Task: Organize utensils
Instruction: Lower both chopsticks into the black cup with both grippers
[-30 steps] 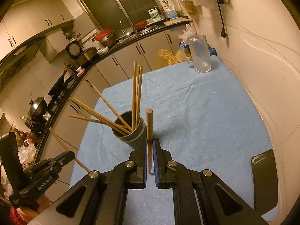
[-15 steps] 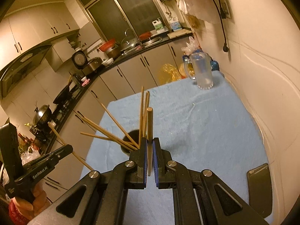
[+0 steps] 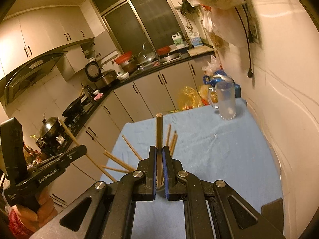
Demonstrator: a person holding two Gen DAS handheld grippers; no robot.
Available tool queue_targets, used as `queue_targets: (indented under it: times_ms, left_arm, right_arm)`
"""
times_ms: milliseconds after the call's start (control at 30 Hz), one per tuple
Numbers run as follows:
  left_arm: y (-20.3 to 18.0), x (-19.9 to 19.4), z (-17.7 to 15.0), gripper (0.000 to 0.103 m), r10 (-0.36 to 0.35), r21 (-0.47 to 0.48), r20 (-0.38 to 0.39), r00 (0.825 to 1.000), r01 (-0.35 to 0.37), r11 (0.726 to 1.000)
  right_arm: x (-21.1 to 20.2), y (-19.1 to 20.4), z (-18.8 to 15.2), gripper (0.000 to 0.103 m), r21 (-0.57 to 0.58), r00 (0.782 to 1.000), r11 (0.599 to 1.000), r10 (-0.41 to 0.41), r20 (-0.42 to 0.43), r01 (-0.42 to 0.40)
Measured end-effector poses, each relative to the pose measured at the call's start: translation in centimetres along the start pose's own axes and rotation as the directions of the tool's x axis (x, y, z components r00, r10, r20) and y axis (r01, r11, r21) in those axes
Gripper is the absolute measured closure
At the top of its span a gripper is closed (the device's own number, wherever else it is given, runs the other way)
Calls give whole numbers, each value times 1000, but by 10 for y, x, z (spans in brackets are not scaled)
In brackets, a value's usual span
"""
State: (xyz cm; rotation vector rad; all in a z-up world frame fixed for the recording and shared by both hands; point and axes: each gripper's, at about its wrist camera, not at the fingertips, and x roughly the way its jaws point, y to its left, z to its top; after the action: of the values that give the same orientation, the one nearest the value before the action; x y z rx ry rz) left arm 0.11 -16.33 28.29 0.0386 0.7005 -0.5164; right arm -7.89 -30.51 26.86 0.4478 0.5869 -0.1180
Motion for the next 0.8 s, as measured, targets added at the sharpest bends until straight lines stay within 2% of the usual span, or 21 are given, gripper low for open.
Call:
queue_targets:
  times_ms: [267,433,800]
  left_arm:
    - [-1,26,13,97,9,-22,5,1000,-9,1000]
    - [0,42,10,97,14,-27,0,1000,-14,1000]
    - [4,72,-6,97,13,-22,-56,998,-14,1000]
  right_arm:
    - [23,8,10,97,-25,999,999,-30,-11,29]
    - [40,8,7,97,-42,997,997,-65,-36,63]
    - [68,8,-4,97,-56,992,995,-82,-95,77]
